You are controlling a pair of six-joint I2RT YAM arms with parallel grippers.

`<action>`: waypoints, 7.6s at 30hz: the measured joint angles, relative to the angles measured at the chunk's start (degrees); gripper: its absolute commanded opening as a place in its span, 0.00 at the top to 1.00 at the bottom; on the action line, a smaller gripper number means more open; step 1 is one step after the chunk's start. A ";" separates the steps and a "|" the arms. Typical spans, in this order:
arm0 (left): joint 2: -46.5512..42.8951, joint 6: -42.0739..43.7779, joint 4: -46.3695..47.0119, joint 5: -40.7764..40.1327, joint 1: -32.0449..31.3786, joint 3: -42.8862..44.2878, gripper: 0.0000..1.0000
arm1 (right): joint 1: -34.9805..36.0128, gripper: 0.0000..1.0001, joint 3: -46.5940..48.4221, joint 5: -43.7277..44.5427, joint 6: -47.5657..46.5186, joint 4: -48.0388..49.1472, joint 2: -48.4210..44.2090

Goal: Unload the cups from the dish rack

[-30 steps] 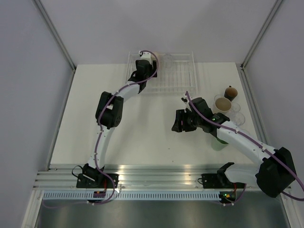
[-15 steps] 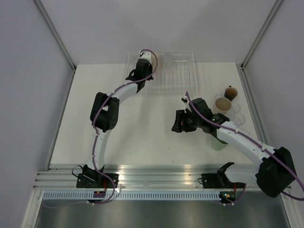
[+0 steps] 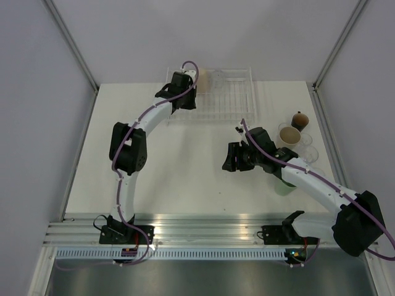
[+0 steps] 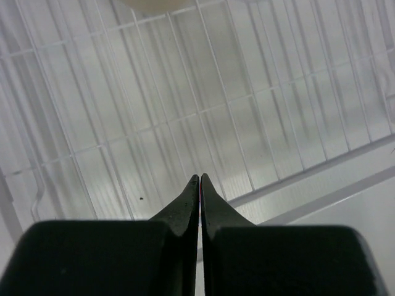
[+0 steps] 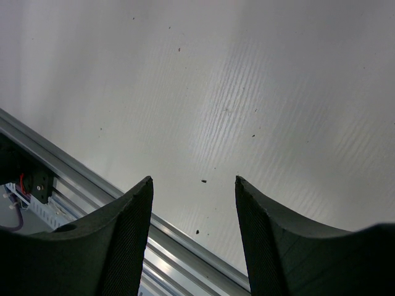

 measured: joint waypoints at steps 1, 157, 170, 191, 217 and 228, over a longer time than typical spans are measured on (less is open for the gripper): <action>0.00 0.00 -1.42 0.83 0.15 0.00 0.98 | 0.00 0.39 0.00 -0.02 0.00 0.00 0.00; -1.25 -0.92 12.63 -26.51 -8.15 -6.14 0.37 | 0.00 0.39 -1.81 -0.31 -0.90 1.64 0.24; -8.94 -1.03 13.38 -26.47 -8.17 -16.57 0.98 | 0.00 0.39 -1.92 -0.33 -0.90 1.36 0.24; -50.56 -37.00 24.92 33.83 6.49 -48.02 0.98 | -0.02 0.38 -5.68 -0.50 0.57 20.11 -15.15; -52.63 -82.55 72.11 50.42 6.36 -71.95 0.98 | 0.00 0.36 -11.67 -3.02 5.60 38.69 -17.81; -52.63 -82.53 71.60 50.16 6.36 -72.00 0.98 | 0.61 0.36 -11.85 -5.81 5.53 38.66 -18.78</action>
